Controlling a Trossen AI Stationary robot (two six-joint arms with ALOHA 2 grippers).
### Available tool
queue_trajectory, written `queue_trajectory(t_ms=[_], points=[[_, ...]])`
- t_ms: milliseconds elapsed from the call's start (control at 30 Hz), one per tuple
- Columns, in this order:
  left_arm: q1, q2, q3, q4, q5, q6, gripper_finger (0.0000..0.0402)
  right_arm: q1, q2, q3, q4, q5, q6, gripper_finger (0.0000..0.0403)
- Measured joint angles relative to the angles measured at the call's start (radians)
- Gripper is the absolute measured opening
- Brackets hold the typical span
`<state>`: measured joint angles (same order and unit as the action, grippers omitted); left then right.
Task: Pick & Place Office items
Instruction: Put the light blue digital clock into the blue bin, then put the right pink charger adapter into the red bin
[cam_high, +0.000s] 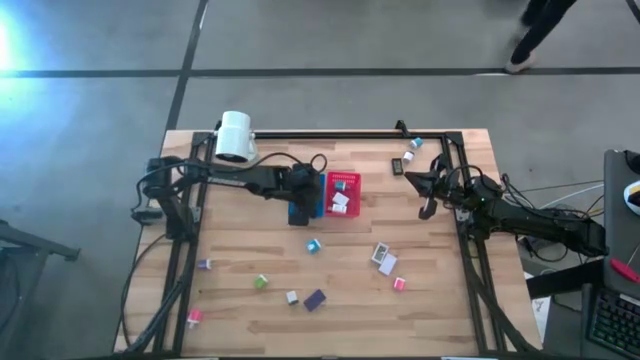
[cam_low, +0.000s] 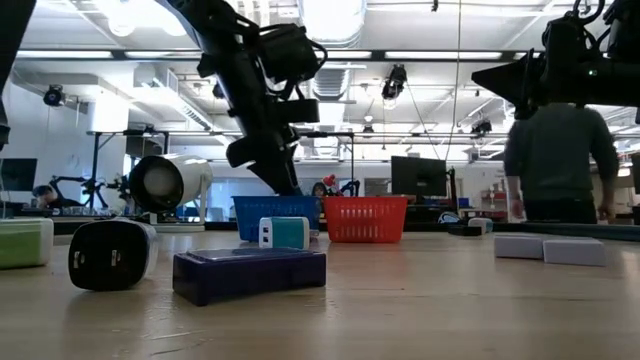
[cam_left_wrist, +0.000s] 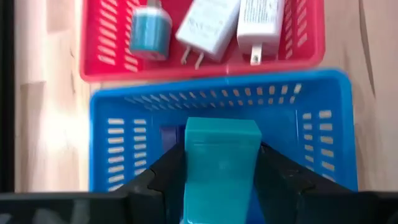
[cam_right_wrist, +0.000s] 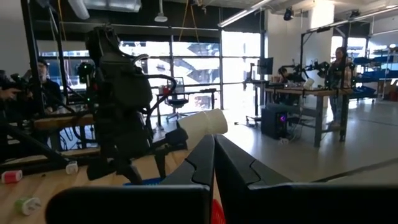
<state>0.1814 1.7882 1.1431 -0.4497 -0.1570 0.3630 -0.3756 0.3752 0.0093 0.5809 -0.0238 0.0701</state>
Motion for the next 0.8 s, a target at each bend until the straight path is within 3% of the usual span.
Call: queue_trajectory(t_ms=[300,567,800], points=[[0.006,-0.006,0.0,-0.029,0.001,-0.023,0.0154,0.0,0.0,0.0,0.0,0.0,0.0,0.0008],[0.006,-0.006,0.0,-0.057,0.002,-0.028,0.0289,0.0,0.0,0.0,0.0,0.0,-0.002,0.0008],[0.006,-0.087,-0.001,-0.071,0.003,-0.046,0.031,0.0,0.0,0.0,0.0,0.0,-0.002,0.0008]])
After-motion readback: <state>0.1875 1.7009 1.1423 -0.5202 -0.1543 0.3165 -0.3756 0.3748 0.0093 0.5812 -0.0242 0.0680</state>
